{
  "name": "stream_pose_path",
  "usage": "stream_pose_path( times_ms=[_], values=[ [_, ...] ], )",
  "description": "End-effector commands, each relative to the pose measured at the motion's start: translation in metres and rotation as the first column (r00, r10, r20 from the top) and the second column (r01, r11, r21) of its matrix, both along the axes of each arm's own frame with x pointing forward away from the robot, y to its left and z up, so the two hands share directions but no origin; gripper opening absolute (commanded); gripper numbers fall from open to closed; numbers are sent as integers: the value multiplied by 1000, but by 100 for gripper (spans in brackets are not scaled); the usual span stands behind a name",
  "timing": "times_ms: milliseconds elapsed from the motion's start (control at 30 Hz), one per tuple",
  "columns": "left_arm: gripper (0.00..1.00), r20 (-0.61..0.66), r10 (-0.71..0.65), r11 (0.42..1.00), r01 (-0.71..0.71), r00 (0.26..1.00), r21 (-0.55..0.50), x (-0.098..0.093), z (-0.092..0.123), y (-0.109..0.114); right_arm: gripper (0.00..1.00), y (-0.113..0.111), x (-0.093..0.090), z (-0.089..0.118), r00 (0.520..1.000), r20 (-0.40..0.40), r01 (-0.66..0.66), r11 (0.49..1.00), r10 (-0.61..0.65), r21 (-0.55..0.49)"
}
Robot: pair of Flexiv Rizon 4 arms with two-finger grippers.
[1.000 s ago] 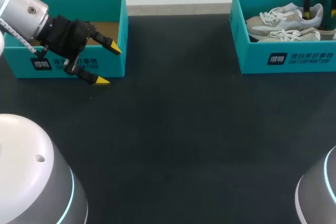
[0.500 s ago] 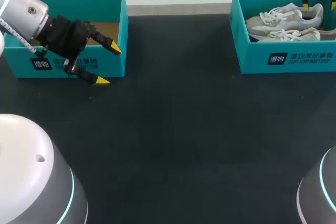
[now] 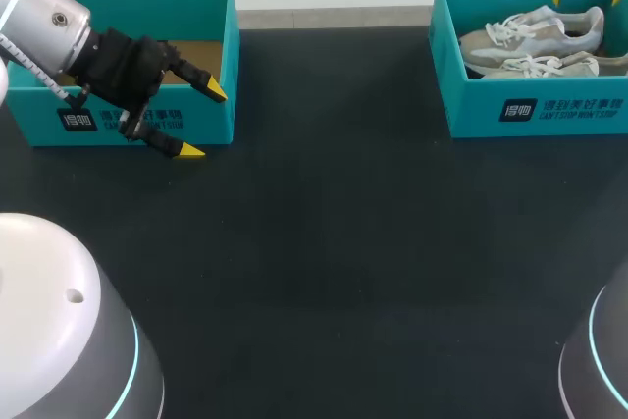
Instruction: Take the shoe out of the shoebox, open the shoe tongue, remove and reinsert the insole, then place the shoe into the shoebox
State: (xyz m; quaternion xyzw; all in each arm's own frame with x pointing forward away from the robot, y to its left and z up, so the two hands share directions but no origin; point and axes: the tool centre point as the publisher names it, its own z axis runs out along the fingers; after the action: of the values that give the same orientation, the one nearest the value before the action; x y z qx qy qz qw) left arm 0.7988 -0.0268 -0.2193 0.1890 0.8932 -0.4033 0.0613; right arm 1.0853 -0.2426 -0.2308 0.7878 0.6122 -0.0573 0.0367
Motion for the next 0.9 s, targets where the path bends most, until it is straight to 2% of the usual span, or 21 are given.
stream_pose_path(
  times_ms=[33, 700, 733, 900],
  values=[
    [100, -1, -2, 1000, 2, 1000, 3, 0, 0, 0, 100, 10, -42, 10, 986, 166, -16, 999, 21, -32],
    [100, -1, -2, 1000, 2, 1000, 3, 0, 0, 0, 100, 10, -42, 10, 986, 166, -16, 999, 21, -32],
    [100, -19, 89, 995, -88, 996, 55, 4, 1, -2, 100, 10, -42, 10, 986, 166, -16, 999, 21, -32],
    [100, -116, 355, 933, -343, 928, 108, 15, 17, 7, 100, 15, -58, 4, 994, 109, -31, 1000, 31, 2]
  ],
)
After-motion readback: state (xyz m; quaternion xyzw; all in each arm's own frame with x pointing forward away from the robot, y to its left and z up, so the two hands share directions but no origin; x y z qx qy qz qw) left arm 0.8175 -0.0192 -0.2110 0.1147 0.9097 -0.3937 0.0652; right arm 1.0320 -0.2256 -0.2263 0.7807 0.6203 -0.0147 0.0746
